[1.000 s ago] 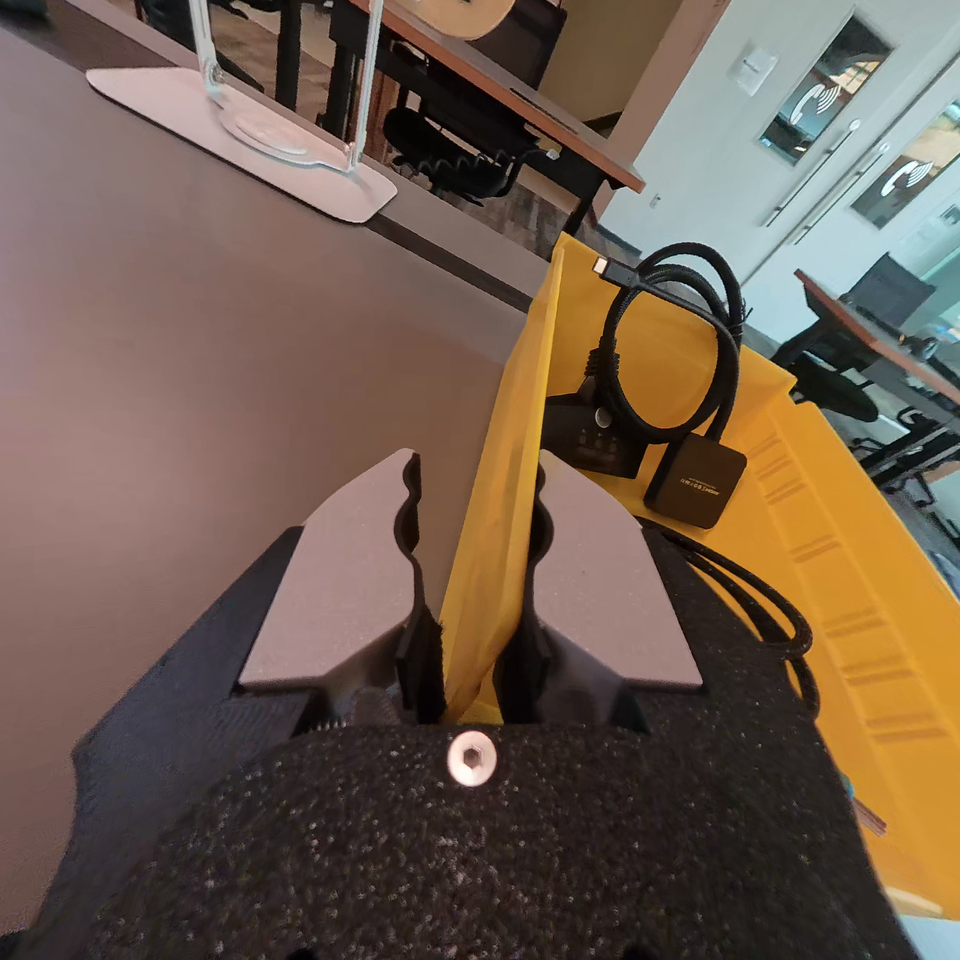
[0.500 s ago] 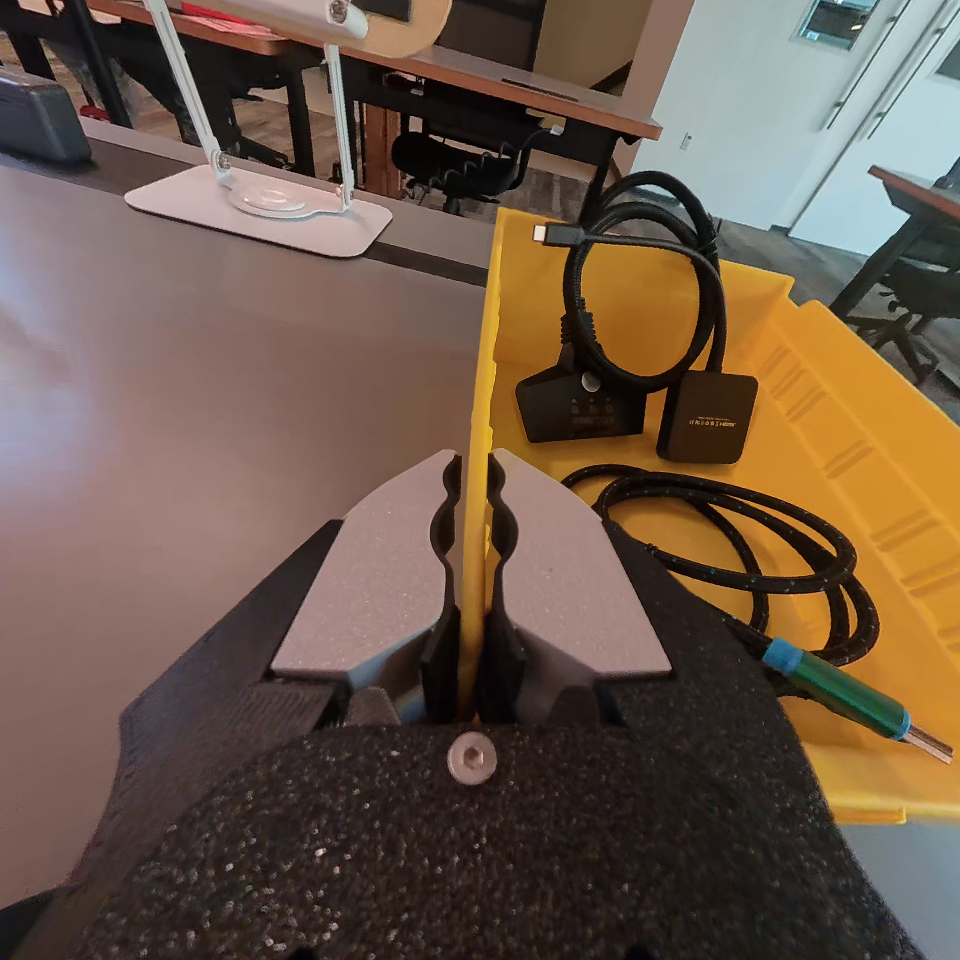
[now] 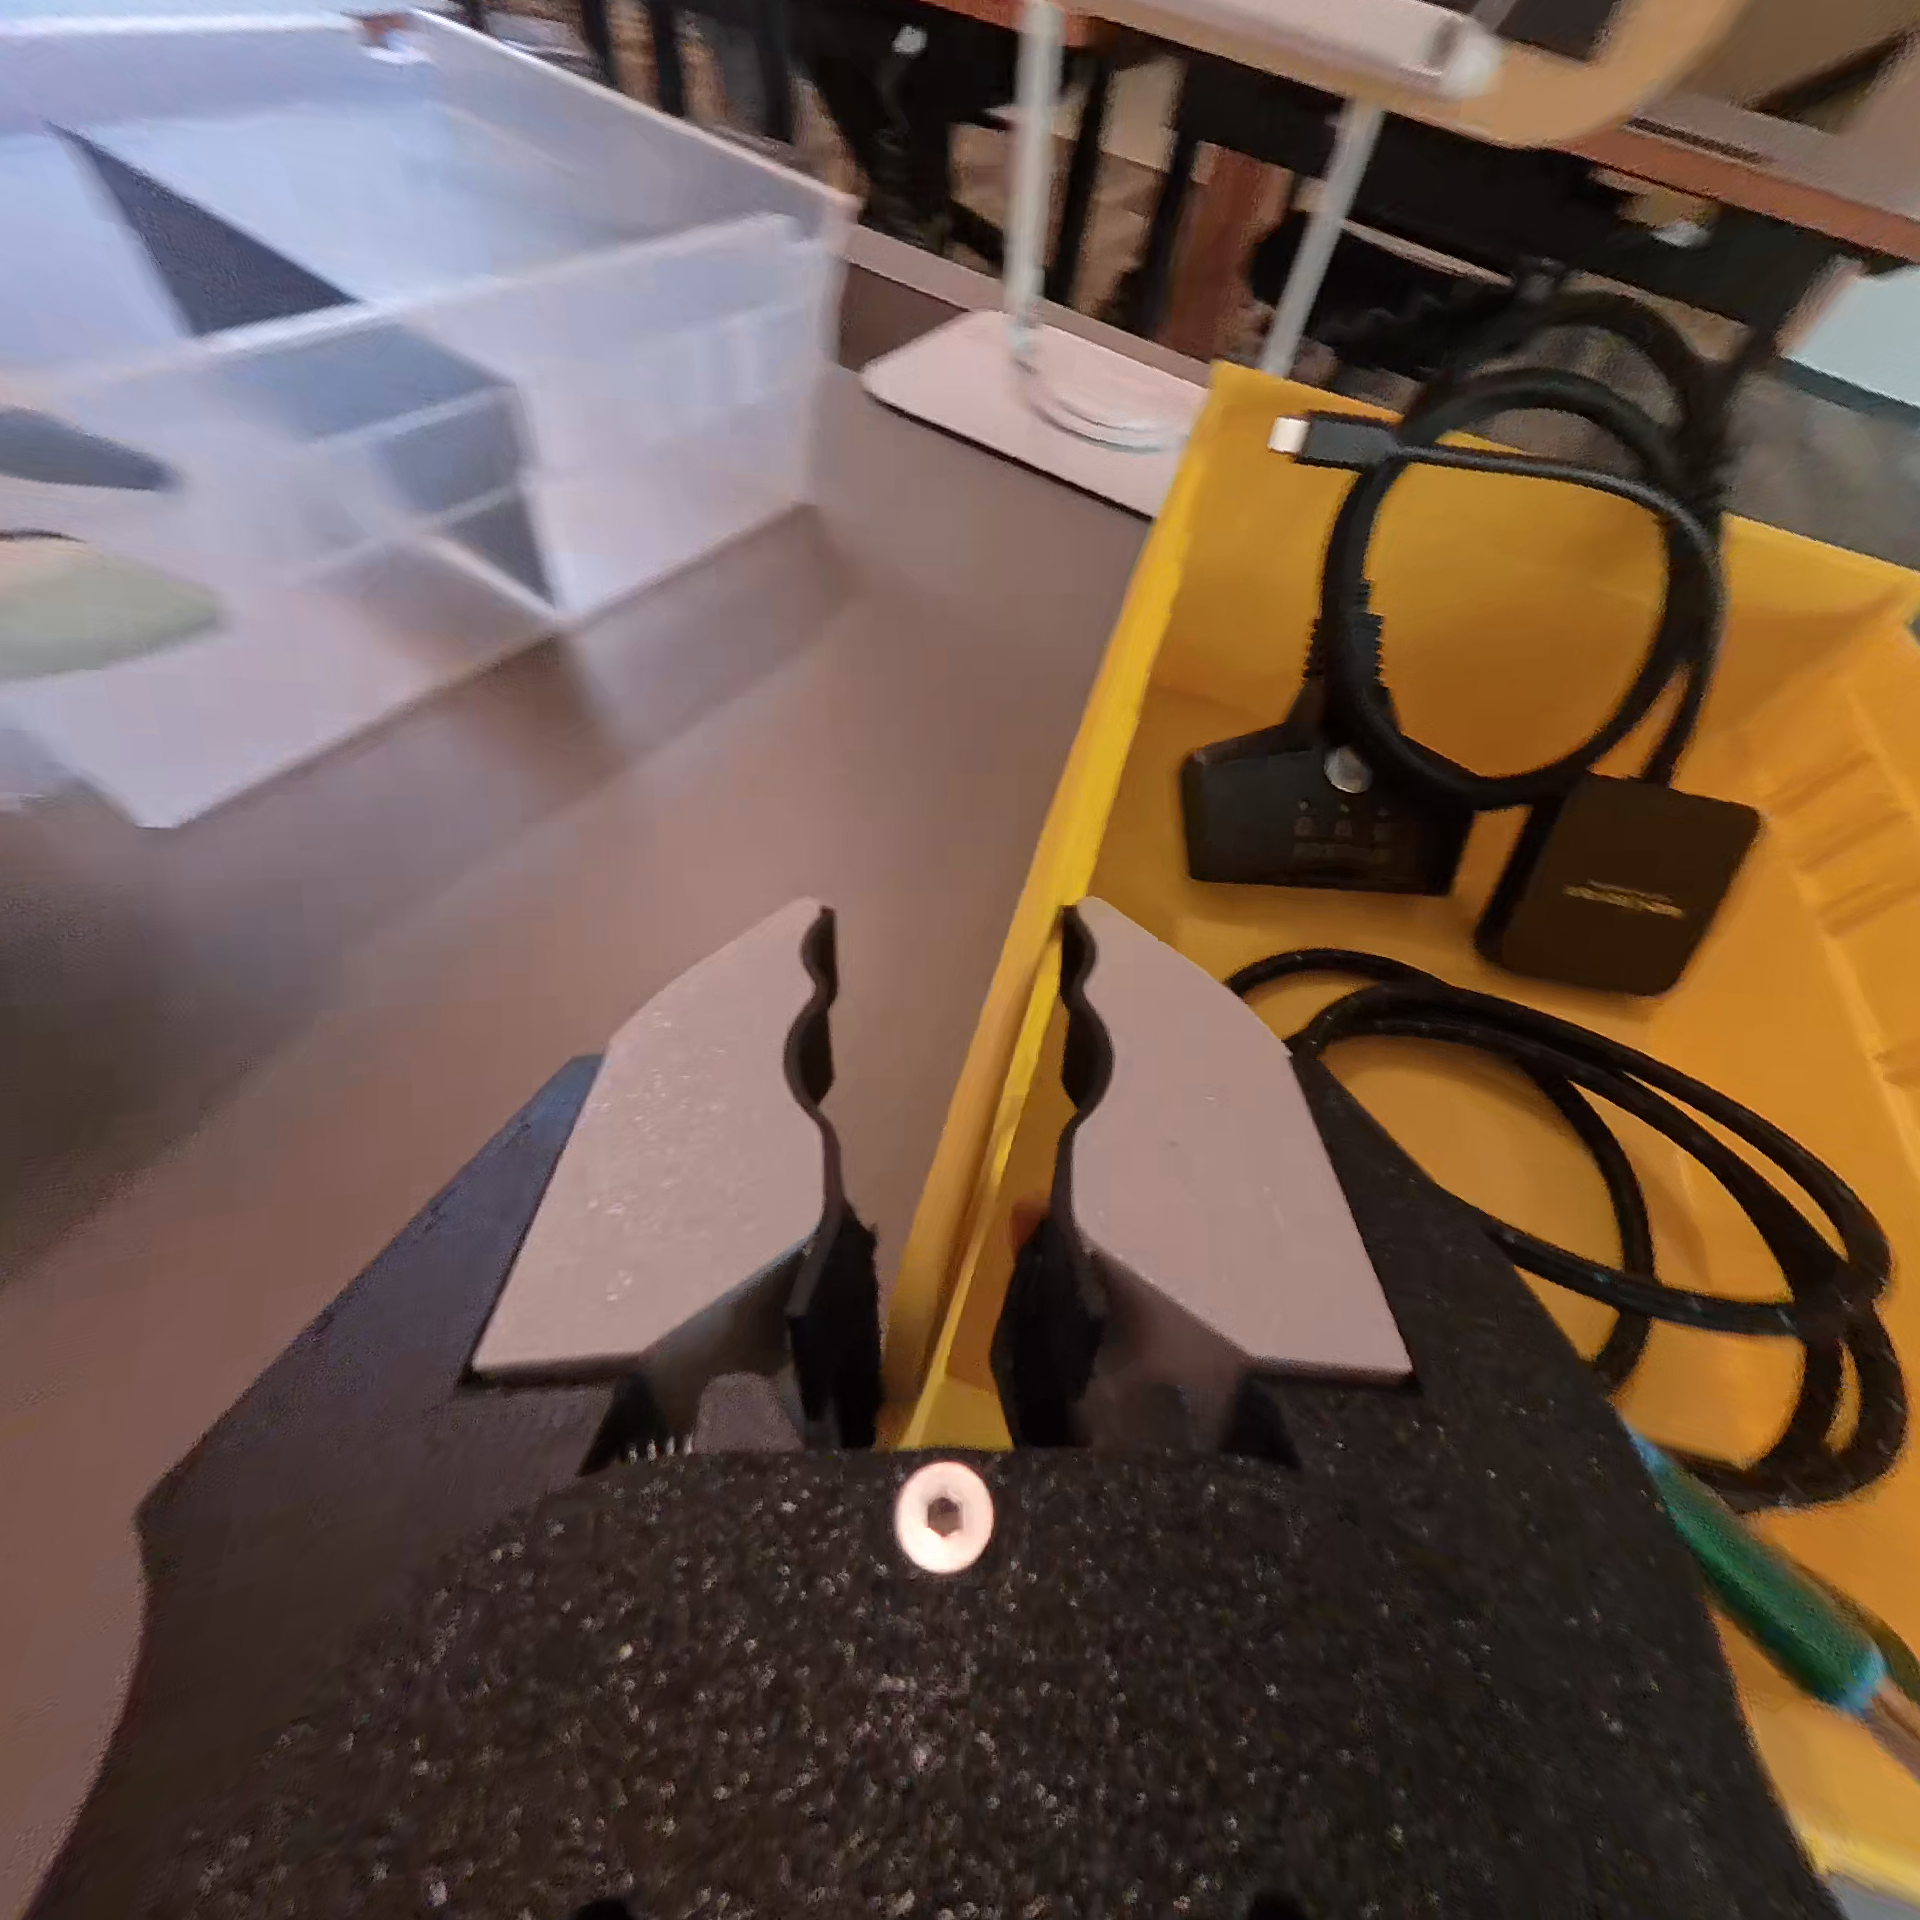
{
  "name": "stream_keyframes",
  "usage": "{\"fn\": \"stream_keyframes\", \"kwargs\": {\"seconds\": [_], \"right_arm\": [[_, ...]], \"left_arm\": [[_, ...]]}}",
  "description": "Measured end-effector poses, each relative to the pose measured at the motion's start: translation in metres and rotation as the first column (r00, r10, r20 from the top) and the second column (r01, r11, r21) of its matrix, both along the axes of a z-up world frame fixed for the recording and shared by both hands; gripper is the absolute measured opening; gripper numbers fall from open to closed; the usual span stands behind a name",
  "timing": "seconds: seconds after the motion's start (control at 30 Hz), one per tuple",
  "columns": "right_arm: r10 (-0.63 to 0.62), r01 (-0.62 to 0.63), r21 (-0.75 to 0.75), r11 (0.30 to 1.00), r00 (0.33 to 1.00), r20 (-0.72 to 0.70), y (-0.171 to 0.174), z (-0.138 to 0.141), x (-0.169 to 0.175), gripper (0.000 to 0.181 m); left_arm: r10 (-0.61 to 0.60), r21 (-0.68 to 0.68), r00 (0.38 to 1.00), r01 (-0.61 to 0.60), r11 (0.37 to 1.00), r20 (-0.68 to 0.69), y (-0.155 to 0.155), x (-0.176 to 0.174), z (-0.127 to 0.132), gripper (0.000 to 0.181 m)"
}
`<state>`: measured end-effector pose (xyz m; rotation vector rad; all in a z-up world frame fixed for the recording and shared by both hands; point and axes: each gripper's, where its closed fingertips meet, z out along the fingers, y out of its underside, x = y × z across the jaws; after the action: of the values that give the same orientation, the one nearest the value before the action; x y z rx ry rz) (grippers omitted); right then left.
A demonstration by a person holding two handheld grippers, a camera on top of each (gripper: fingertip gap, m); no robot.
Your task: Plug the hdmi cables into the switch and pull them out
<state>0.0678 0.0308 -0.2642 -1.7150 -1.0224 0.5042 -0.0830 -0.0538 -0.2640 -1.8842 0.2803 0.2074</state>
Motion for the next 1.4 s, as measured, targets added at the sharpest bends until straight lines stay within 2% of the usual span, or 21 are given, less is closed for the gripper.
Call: {"fn": "stream_keyframes", "kwargs": {"seconds": [0.1, 0.2, 0.3, 0.33, 0.4, 0.43, 0.5, 0.57, 0.63, 0.7, 0.73, 0.83, 0.9, 0.97, 1.0, 1.07, 1.13, 1.2, 1.3, 1.4], "right_arm": [[0.178, -0.179, -0.017, 0.984, 0.983, -0.041, -0.035, 0.001, -0.036, 0.064], [0.311, -0.311, 0.020, 0.950, 0.945, -0.097, -0.060, 0.012, -0.053, 0.063], [0.375, -0.356, 0.136, 0.925, 0.911, -0.168, -0.070, 0.050, -0.045, 0.062], [0.346, -0.309, 0.194, 0.931, 0.916, -0.201, -0.063, 0.068, -0.033, 0.063], [0.213, -0.127, 0.284, 0.950, 0.931, -0.297, -0.037, 0.102, 0.003, 0.066], [0.132, -0.019, 0.309, 0.951, 0.929, -0.347, -0.022, 0.115, 0.025, 0.066], [-0.044, 0.190, 0.321, 0.928, 0.910, -0.412, 0.010, 0.125, 0.073, 0.067], [-0.171, 0.280, 0.269, 0.921, 0.915, -0.366, 0.034, 0.110, 0.107, 0.069], [-0.235, 0.292, 0.188, 0.938, 0.932, -0.275, 0.052, 0.081, 0.124, 0.080], [-0.250, 0.269, 0.091, 0.959, 0.952, -0.178, 0.062, 0.046, 0.128, 0.088], [-0.242, 0.250, 0.046, 0.967, 0.961, -0.136, 0.065, 0.030, 0.127, 0.090], [-0.235, 0.234, -0.017, 0.972, 0.971, -0.050, 0.069, -0.006, 0.120, 0.083], [-0.212, 0.213, -0.017, 0.977, 0.977, 0.034, 0.067, -0.018, 0.114, 0.066], [-0.214, 0.214, 0.019, 0.977, 0.973, 0.080, 0.065, -0.018, 0.112, 0.045], [-0.224, 0.223, 0.015, 0.975, 0.971, 0.082, 0.065, -0.018, 0.113, 0.028], [-0.248, 0.250, -0.073, 0.966, 0.968, 0.034, 0.064, -0.019, 0.111, 0.016], [-0.281, 0.284, -0.048, 0.958, 0.958, 0.054, 0.065, -0.017, 0.112, 0.013], [-0.301, 0.302, -0.007, 0.953, 0.951, 0.071, 0.064, -0.012, 0.112, 0.011], [-0.319, 0.317, 0.053, 0.947, 0.947, 0.045, 0.061, 0.004, 0.113, 0.010], [-0.325, 0.324, 0.097, 0.941, 0.946, -0.007, 0.056, 0.030, 0.109, 0.010]], "left_arm": [[-0.076, 0.083, 0.996, 0.071, 0.994, 0.055, -0.002, 0.014, 0.012, 0.050], [-0.063, 0.133, 0.994, 0.051, 0.990, 0.091, -0.005, 0.011, 0.020, 0.050], [-0.005, 0.282, 0.993, -0.028, 0.959, 0.116, -0.014, 0.007, 0.049, 0.050], [-0.023, 0.368, 0.989, -0.033, 0.929, 0.146, -0.019, 0.014, 0.066, 0.050], [-0.109, 0.490, 0.971, -0.009, 0.872, 0.212, -0.028, 0.037, 0.090, 0.050], [-0.164, 0.505, 0.957, 0.022, 0.863, 0.238, -0.029, 0.053, 0.095, 0.050], [-0.280, 0.450, 0.915, 0.128, 0.884, 0.290, -0.022, 0.087, 0.086, 0.049], [-0.310, 0.326, 0.867, 0.185, 0.927, 0.390, -0.007, 0.108, 0.062, 0.050], [-0.308, 0.221, 0.843, 0.231, 0.947, 0.440, 0.005, 0.123, 0.039, 0.067], [-0.277, 0.171, 0.868, 0.225, 0.959, 0.411, 0.014, 0.129, 0.023, 0.090], [-0.261, 0.161, 0.894, 0.215, 0.963, 0.365, 0.018, 0.129, 0.017, 0.094], [-0.233, 0.137, 0.942, 0.205, 0.969, 0.241, 0.029, 0.132, 0.003, 0.094], [-0.221, 0.073, 0.951, 0.209, 0.975, 0.218, 0.037, 0.136, -0.007, 0.091], [-0.194, 0.003, 0.960, 0.198, 0.980, 0.200, 0.044, 0.136, -0.017, 0.081], [-0.156, -0.008, 0.971, 0.160, 0.987, 0.183, 0.047, 0.132, -0.018, 0.074], [-0.117, -0.010, 0.980, 0.120, 0.993, 0.161, 0.050, 0.125, -0.017, 0.060], [-0.084, 0.004, 0.989, 0.084, 0.996, 0.124, 0.051, 0.120, -0.015, 0.045], [-0.061, 0.024, 0.998, 0.061, 0.998, 0.020, 0.051, 0.116, -0.013, 0.037], [-0.058, 0.069, 0.998, 0.058, 0.996, -0.008, 0.049, 0.116, -0.003, 0.035], [-0.055, 0.130, 0.998, 0.060, 0.990, -0.040, 0.045, 0.110, 0.024, 0.035]]}}
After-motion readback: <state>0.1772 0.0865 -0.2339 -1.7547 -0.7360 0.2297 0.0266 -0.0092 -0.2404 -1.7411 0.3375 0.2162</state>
